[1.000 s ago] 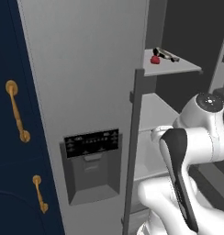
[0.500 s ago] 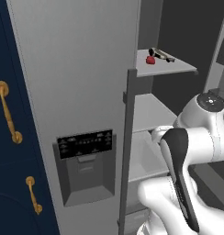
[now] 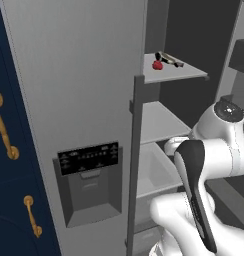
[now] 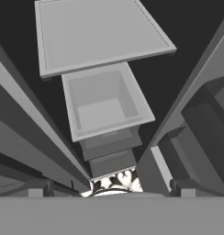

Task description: Take the strawberry from the fridge and place it on top of the pancake, located on the dining counter.

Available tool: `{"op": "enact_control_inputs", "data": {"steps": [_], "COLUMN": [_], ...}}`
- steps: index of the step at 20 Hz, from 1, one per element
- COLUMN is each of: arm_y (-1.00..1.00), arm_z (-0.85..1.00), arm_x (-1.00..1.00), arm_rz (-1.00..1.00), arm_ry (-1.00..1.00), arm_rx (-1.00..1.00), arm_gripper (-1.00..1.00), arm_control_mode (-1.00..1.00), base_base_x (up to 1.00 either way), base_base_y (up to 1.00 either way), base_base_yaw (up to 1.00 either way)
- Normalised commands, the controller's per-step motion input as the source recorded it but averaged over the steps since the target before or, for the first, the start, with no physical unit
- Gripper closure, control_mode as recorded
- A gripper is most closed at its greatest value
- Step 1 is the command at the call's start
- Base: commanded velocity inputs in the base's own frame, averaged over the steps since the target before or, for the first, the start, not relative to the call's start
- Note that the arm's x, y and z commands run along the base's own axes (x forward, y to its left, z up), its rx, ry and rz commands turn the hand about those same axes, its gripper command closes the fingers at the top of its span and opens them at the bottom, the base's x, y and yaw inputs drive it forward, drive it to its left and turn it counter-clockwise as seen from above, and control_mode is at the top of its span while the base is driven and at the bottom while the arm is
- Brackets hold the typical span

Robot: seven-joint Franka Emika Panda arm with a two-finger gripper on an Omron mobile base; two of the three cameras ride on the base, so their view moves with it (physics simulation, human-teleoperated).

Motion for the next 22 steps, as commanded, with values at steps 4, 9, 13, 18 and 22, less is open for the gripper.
{"op": "enact_control_inputs", "data": {"steps": [4, 9, 13, 18, 22], "arm_y": [0.0, 0.0, 0.0, 0.0, 0.0], "arm_z": [0.0, 0.0, 0.0, 0.0, 0.03], "arm_x": [0.0, 0.0, 0.0, 0.0, 0.0], "arm_rz": [0.0, 0.0, 0.0, 0.0, 0.01], "arm_ry": [0.0, 0.0, 0.0, 0.0, -0.03], "arm_rx": [0.0, 0.0, 0.0, 0.0, 0.0], "arm_gripper": [-1.0, -1.0, -1.0, -1.0, -1.0], "arm_control_mode": [1.0, 1.0, 1.0, 1.0, -1.0], "base_base_x": [0.32, 0.16, 0.0, 0.0, 0.0], "base_base_y": [-0.48, -0.28, -0.01, 0.0, 0.0], "base_base_yaw": [-0.08, -0.01, 0.0, 0.0, 0.0]}}
